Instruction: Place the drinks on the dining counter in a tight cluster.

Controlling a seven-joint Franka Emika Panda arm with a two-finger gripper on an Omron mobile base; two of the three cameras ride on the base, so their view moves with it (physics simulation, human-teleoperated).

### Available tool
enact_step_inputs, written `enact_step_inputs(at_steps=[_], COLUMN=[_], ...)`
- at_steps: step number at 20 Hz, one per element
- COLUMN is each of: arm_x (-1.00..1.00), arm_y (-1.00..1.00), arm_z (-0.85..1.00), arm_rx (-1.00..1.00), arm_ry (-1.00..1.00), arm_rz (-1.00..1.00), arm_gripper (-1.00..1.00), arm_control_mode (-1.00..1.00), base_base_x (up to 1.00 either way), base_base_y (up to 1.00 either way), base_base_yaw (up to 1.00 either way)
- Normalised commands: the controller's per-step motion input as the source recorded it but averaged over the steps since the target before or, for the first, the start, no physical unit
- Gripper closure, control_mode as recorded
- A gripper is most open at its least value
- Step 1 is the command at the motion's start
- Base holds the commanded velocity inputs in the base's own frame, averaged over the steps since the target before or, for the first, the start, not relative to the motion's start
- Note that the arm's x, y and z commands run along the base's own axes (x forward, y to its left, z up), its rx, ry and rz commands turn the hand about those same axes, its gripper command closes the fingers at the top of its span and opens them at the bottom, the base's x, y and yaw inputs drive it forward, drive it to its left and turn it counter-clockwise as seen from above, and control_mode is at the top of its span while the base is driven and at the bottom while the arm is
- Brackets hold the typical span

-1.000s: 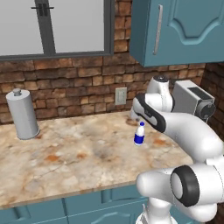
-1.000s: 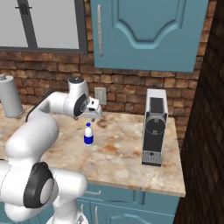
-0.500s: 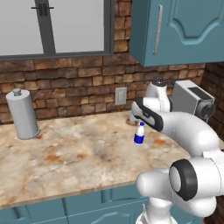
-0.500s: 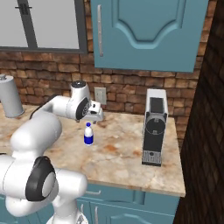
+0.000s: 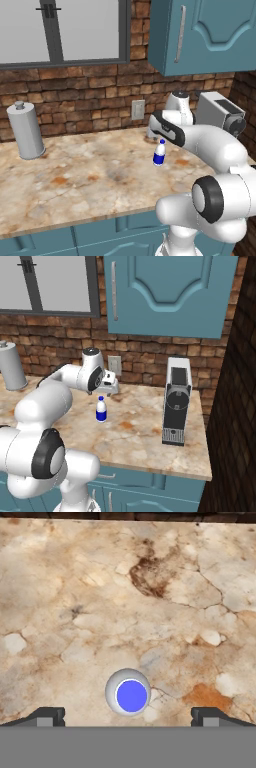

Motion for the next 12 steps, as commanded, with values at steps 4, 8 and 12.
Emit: enact_step_inputs(at_steps=[4,8,12], arm_x=[0.03,0.11,0.04], arm_y=[-0.04,-0.02,0.00], arm_z=[-0.15,-0.19,-0.17], arm_rx=[0.00,0.00,0.00], arm_ry=[0.00,0.00,0.00], arm_rz=[0.00,0.00,0.00], arm_gripper=[-1.00,-1.00,-1.00], arm_control_mode=[-1.00,-1.00,-1.00], base_base_x=[0.00,0.00,0.00], base_base_y=[0.00,0.00,0.00], base_base_yaw=[0.00,0.00,0.00])
